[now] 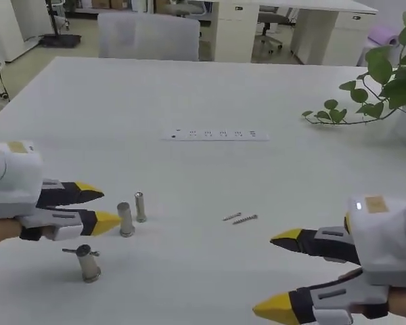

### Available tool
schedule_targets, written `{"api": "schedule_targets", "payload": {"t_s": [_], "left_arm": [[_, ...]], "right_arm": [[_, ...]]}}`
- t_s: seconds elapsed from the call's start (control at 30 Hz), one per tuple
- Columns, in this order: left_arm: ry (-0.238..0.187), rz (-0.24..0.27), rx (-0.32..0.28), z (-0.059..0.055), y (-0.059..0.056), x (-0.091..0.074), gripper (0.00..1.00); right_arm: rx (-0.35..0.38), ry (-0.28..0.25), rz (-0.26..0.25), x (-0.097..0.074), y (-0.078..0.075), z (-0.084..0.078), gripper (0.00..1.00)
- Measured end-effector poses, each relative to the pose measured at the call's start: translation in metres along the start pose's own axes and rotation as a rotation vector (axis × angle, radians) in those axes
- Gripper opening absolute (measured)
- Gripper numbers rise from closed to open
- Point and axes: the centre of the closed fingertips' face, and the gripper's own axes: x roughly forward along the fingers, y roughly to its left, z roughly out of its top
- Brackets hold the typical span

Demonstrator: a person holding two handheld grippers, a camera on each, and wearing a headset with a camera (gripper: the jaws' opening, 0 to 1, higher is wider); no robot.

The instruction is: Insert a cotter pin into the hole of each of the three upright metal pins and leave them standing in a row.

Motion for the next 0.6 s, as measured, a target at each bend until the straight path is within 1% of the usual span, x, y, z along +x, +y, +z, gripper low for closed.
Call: {"api": "schedule_targets", "payload": {"t_s": [0.1, 0.17, 0.27, 0.33, 0.4, 0.5, 0.53, 0.6], "left_arm": [[0.021, -0.014, 0.008, -0.002, 0.002, 0.008, 0.36], [0.041, -0.027, 0.016, -0.005, 0.002, 0.014, 0.34], [0.057, -0.043, 0.023, -0.008, 0.003, 0.020, 0.32], [0.072, -0.065, 0.023, -0.011, 0.001, 0.024, 0.32], [0.086, -0.069, 0.038, -0.013, 0.000, 0.028, 0.31], [0.088, -0.084, 0.044, -0.013, -0.003, 0.032, 0.26], [0.090, -0.082, 0.052, -0.013, -0.003, 0.034, 0.26], [0.095, -0.085, 0.048, -0.013, -0.002, 0.037, 0.23]], "right_arm": [[0.004, 0.001, -0.002, 0.000, -0.002, -0.001, 0.72], [0.006, 0.000, -0.003, 0.000, -0.002, -0.001, 0.72], [0.009, 0.002, -0.005, -0.001, -0.003, -0.002, 0.72], [0.011, 0.001, -0.006, -0.002, -0.003, -0.002, 0.72], [0.016, 0.001, -0.007, -0.002, -0.004, -0.003, 0.72], [0.020, 0.002, -0.007, -0.003, -0.004, -0.004, 0.72], [0.020, 0.004, -0.008, -0.003, -0.004, -0.004, 0.72], [0.022, 0.006, -0.007, -0.003, -0.004, -0.005, 0.72]]}}
